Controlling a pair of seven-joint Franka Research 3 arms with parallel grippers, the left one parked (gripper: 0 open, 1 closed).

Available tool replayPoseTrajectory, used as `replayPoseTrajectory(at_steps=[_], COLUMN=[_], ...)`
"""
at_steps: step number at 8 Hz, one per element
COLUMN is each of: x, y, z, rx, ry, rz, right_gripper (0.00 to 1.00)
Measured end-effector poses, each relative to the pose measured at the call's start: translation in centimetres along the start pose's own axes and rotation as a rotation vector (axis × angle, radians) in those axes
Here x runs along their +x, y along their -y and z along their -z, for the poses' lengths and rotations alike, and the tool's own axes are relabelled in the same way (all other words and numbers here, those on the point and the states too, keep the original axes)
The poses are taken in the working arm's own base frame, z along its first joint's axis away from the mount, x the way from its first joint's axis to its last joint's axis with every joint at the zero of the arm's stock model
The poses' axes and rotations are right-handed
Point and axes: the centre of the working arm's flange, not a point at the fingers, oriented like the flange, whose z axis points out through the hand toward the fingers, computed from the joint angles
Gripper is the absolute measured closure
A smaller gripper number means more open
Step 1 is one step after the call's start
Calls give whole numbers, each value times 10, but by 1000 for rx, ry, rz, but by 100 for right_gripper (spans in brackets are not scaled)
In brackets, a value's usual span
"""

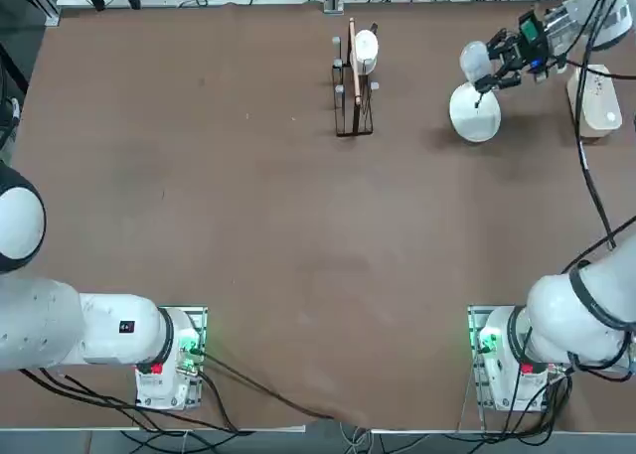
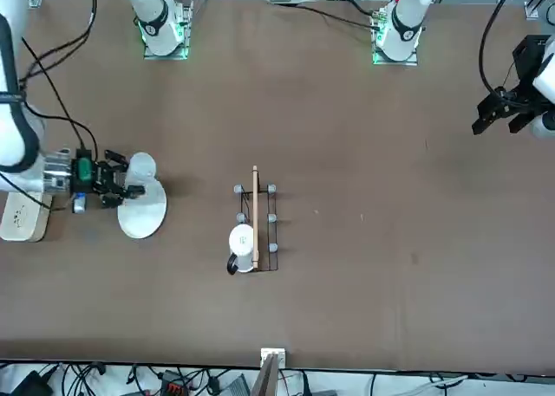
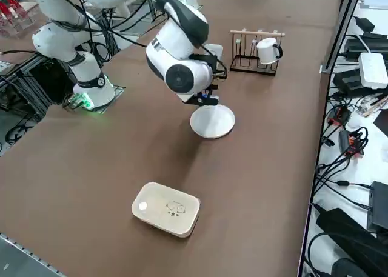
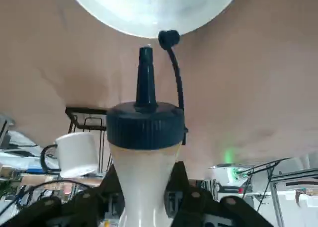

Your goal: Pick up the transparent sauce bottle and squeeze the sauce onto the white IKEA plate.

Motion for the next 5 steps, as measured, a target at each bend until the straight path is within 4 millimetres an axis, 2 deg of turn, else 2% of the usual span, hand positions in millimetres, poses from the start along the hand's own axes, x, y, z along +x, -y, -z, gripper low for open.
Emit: replayPoseTrajectory(at_steps=[3,5], x=[-34,-50], y=[-6,-13], z=[20,34], rx=[-114,-201], ry=[-223,-439], rz=[-28,-81], right_gripper=[59,59])
